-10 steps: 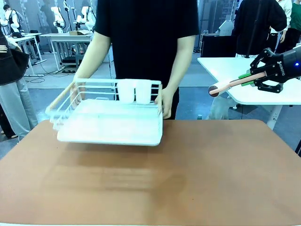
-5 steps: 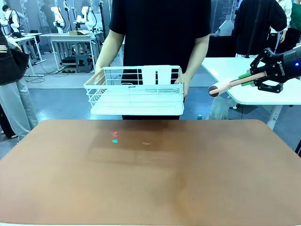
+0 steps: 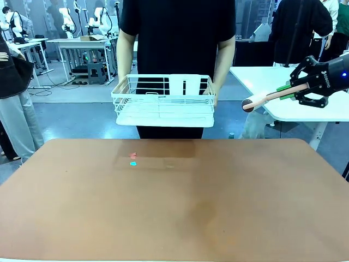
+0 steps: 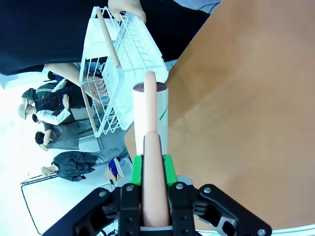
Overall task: Clean the table.
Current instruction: Clean the table with the Lint Roller when the human lifts the Dish drying rack.
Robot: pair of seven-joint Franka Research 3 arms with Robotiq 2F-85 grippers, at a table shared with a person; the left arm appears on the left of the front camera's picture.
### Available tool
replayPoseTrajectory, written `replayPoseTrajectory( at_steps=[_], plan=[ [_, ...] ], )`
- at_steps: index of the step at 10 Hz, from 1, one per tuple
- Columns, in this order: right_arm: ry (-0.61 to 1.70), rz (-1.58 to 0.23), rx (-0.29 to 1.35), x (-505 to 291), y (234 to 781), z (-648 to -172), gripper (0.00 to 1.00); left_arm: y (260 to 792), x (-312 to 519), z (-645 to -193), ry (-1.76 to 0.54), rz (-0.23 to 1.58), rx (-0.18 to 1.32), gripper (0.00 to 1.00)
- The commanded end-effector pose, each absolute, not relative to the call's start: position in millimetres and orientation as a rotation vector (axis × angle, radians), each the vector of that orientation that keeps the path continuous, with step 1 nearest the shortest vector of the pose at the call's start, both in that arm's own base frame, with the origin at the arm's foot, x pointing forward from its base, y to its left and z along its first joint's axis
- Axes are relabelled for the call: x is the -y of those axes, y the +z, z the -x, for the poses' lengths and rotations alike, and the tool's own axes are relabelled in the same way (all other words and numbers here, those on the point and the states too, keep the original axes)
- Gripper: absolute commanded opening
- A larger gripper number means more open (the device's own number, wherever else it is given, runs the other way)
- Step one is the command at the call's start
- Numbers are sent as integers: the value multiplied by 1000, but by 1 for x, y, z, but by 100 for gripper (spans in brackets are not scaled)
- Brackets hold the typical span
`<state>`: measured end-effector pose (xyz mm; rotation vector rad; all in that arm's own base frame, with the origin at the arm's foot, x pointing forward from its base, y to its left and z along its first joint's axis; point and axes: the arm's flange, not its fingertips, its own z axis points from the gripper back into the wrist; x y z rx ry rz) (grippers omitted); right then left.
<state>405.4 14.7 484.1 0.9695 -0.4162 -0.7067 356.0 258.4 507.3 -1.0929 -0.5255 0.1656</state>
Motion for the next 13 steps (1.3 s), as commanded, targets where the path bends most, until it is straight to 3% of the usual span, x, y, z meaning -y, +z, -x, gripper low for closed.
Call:
replayPoseTrajectory(
  at_steps=[1,3,4,6,9,13],
  plan=[
    [-701,-968,412,-16,484,-405,0,509,-260,-354,161,1102,535,100],
    [-701,-968,412,-16,484,-405,0,509,-260,-354,161,1102,535,100],
    [-707,-970,416,-15,484,-405,21,509,-260,-354,161,1102,535,100],
    [-531,-918,253,-19,480,-456,21,509,-260,-354,161,1102,535,100],
    [-353,-897,262,-40,485,-518,21,509,-260,-354,161,1102,535,100],
    [-109,-834,177,-159,427,-569,21,509,-260,-354,161,1102,535,100]
  ],
)
